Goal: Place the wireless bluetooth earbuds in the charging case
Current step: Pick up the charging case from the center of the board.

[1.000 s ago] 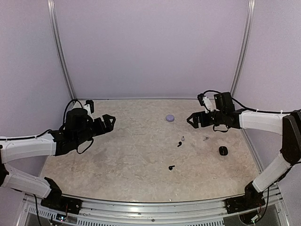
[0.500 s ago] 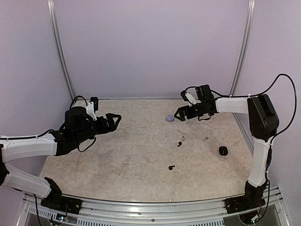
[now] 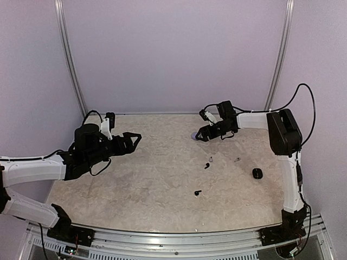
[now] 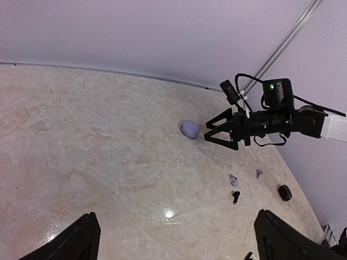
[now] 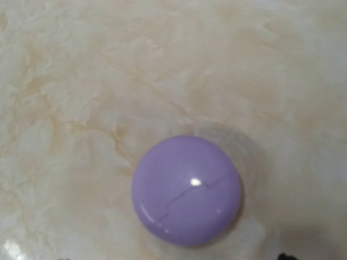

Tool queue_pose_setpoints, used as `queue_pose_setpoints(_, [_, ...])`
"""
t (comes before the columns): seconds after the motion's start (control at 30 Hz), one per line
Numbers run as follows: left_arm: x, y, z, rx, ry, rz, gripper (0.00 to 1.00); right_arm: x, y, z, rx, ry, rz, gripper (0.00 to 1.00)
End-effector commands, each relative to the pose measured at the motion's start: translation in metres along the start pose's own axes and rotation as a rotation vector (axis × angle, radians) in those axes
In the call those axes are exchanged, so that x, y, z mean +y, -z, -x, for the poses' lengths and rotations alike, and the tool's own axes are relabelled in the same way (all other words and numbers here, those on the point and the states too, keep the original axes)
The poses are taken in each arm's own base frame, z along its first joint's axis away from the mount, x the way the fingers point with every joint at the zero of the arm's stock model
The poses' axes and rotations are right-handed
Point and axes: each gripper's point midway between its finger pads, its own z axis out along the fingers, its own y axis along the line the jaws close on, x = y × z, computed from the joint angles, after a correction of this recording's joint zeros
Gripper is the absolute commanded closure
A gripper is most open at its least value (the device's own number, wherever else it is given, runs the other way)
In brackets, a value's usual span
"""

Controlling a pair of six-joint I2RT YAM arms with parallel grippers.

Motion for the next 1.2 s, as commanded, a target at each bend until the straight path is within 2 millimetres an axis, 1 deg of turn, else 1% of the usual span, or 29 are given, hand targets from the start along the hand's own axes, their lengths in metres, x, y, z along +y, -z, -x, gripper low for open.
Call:
queue_pose_setpoints(0.0, [-0.009, 0.0, 0.001, -0.006, -0.027, -0.045, 0.01, 0.0, -0.005, 0.007, -0.002, 0.055, 0.036, 0.19])
queue_pose_setpoints(0.2, [-0.009, -0.002, 0.0, -0.006, -0.03, -0.047, 0.01, -0.006, -0.017, 0.007, 0.007, 0.134, 0.036, 0.21])
queue_pose_setpoints(0.27, [-0.012, -0.002, -0.003, 0.008, -0.033, -0.071, 0.01, -0.004, -0.02, 0.008, 0.006, 0.159, 0.051, 0.21])
queue_pose_setpoints(0.47, [-0.019, -0.001, -0.003, 0.009, -0.045, -0.106, 0.01, -0.001, -0.032, 0.005, 0.029, 0.227, 0.07, 0.22])
queue_pose_setpoints(0.6, [-0.02, -0.002, -0.004, 0.011, -0.047, -0.114, 0.01, -0.001, -0.041, -0.002, 0.055, 0.267, 0.058, 0.23])
queue_pose_setpoints(0.73, [-0.021, -0.003, -0.003, 0.013, -0.048, -0.117, 0.01, 0.001, -0.046, -0.008, 0.069, 0.285, 0.069, 0.29])
queue_pose_setpoints(0.8, [-0.021, -0.004, -0.004, 0.016, -0.051, -0.117, 0.01, 0.003, -0.047, -0.011, 0.074, 0.296, 0.078, 0.31])
queue_pose_setpoints(0.93, [-0.019, -0.006, -0.006, 0.022, -0.054, -0.108, 0.01, 0.009, -0.05, -0.013, 0.074, 0.318, 0.092, 0.31])
queue_pose_setpoints(1.03, [-0.018, -0.008, -0.007, 0.026, -0.057, -0.104, 0.01, 0.008, -0.053, -0.013, 0.074, 0.32, 0.094, 0.29])
queue_pose_setpoints(1.17, [-0.018, -0.01, -0.007, 0.033, -0.064, -0.098, 0.01, 0.008, -0.055, -0.015, 0.082, 0.319, 0.104, 0.4])
